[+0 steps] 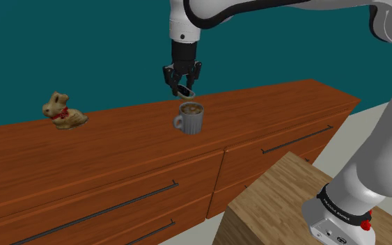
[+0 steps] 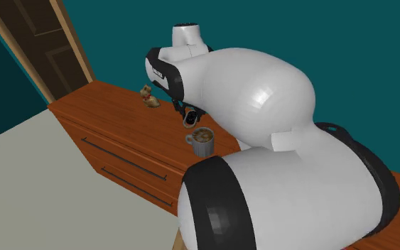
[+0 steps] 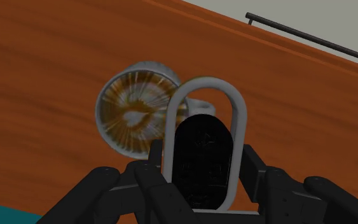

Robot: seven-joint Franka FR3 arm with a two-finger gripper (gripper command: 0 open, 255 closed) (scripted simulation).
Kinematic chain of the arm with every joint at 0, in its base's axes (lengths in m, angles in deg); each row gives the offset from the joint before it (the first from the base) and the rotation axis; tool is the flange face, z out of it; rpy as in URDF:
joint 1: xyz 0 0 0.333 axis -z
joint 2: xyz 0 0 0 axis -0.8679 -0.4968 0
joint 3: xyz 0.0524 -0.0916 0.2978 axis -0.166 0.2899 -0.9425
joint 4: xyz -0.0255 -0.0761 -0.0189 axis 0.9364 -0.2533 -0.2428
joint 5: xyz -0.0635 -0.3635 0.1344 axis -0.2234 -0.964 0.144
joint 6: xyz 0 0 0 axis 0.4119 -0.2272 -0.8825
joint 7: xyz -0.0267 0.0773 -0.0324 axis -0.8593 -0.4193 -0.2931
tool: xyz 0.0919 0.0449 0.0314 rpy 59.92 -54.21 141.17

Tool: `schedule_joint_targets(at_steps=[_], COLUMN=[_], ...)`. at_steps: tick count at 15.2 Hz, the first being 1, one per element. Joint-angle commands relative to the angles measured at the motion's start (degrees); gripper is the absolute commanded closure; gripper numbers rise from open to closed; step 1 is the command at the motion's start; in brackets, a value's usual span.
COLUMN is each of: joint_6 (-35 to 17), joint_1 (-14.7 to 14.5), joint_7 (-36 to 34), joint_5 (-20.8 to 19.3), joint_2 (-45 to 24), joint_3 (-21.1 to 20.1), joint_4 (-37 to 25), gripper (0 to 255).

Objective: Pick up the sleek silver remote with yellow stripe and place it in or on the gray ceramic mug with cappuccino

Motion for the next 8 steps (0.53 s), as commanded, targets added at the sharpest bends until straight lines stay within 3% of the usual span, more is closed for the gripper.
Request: schedule_joint_targets(at_steps=[1,8], joint_6=[-0.6,-5.2], joint_1=[1.9,2.6], joint_7=[3.1,4.0], joint_5=[1.0,1.0], joint_2=[1.8,1.9], joint_3=[1.0,1.6], joint_4=[2.1,6.8], gripper=[255,255])
